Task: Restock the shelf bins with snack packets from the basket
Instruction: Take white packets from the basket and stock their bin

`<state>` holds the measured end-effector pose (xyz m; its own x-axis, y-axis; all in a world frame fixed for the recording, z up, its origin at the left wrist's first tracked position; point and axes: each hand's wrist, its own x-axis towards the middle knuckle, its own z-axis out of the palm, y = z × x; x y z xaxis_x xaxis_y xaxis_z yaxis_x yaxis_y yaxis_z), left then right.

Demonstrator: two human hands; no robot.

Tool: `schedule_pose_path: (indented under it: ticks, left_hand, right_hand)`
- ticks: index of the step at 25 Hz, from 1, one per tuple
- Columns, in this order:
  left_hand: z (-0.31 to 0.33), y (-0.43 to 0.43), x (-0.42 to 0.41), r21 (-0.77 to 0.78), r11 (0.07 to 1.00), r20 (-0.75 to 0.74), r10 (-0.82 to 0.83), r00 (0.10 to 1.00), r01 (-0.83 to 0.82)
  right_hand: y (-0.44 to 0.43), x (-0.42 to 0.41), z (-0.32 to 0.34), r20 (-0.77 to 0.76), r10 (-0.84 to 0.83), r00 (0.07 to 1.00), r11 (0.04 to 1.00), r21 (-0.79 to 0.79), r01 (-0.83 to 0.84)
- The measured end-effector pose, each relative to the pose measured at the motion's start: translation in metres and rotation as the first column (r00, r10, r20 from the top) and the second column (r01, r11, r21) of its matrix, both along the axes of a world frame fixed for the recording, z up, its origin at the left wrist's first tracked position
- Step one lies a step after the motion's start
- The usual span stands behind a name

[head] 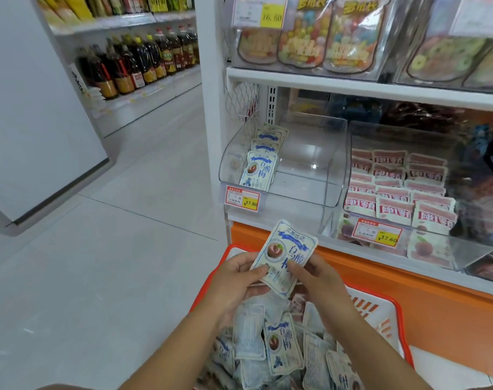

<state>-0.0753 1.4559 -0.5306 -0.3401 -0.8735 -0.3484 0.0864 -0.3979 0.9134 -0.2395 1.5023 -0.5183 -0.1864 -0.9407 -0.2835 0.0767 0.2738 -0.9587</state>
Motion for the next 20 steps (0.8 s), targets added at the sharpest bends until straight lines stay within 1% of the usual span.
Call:
schedule_pose_path:
  ticks: [2,4,6,7,8,9,11,12,14,17,20]
  left_hand:
    - [0.041,-0.020,0.002,-0.117,0.993,0.019,0.011,1.000,-0.009]
    - [0.077,-0.044,0.008,-0.242,0.968,0.058,0.075,0.995,-0.059]
    - [0.096,-0.069,0.019,-0.376,0.916,0.154,0.212,0.965,-0.141]
    - [0.096,-0.082,0.026,-0.450,0.878,0.229,0.289,0.930,-0.162]
    - [0.092,-0.093,0.033,-0.515,0.844,0.318,0.348,0.882,-0.148]
    - [0.086,-0.102,0.038,-0.562,0.821,0.415,0.389,0.822,-0.105]
    - [0.073,-0.119,0.043,-0.603,0.797,0.555,0.427,0.714,-0.007]
    - [0.069,-0.127,0.043,-0.607,0.795,0.576,0.433,0.693,0.008]
    - [0.065,-0.138,0.040,-0.617,0.787,0.553,0.441,0.707,-0.008]
    - [0.062,-0.147,0.035,-0.629,0.776,0.496,0.441,0.748,-0.040]
    - [0.062,-0.148,0.034,-0.606,0.790,0.431,0.423,0.797,-0.091]
  right_hand:
    - [-0.021,0.000,0.041,-0.006,0.015,1.000,0.993,-0.119,-0.016]
    - [-0.052,-0.005,0.082,-0.041,0.006,0.999,0.973,-0.231,-0.016]
    - [-0.095,-0.012,0.111,-0.159,-0.068,0.985,0.950,-0.311,0.016]
    - [-0.120,-0.015,0.119,-0.244,-0.096,0.965,0.953,-0.302,0.018]
    - [-0.145,-0.016,0.121,-0.333,-0.089,0.939,0.969,-0.248,0.003]
    - [-0.169,-0.015,0.116,-0.407,-0.037,0.913,0.988,-0.152,-0.028]
    - [-0.208,-0.009,0.092,-0.467,0.126,0.875,0.992,0.086,-0.097]
    - [-0.224,-0.005,0.078,-0.470,0.179,0.864,0.980,0.168,-0.111]
    - [-0.245,0.002,0.057,-0.482,0.198,0.854,0.969,0.227,-0.097]
    - [-0.269,0.003,0.044,-0.559,0.184,0.809,0.971,0.233,-0.060]
    - [-0.282,0.002,0.037,-0.703,0.209,0.680,0.966,0.257,-0.031]
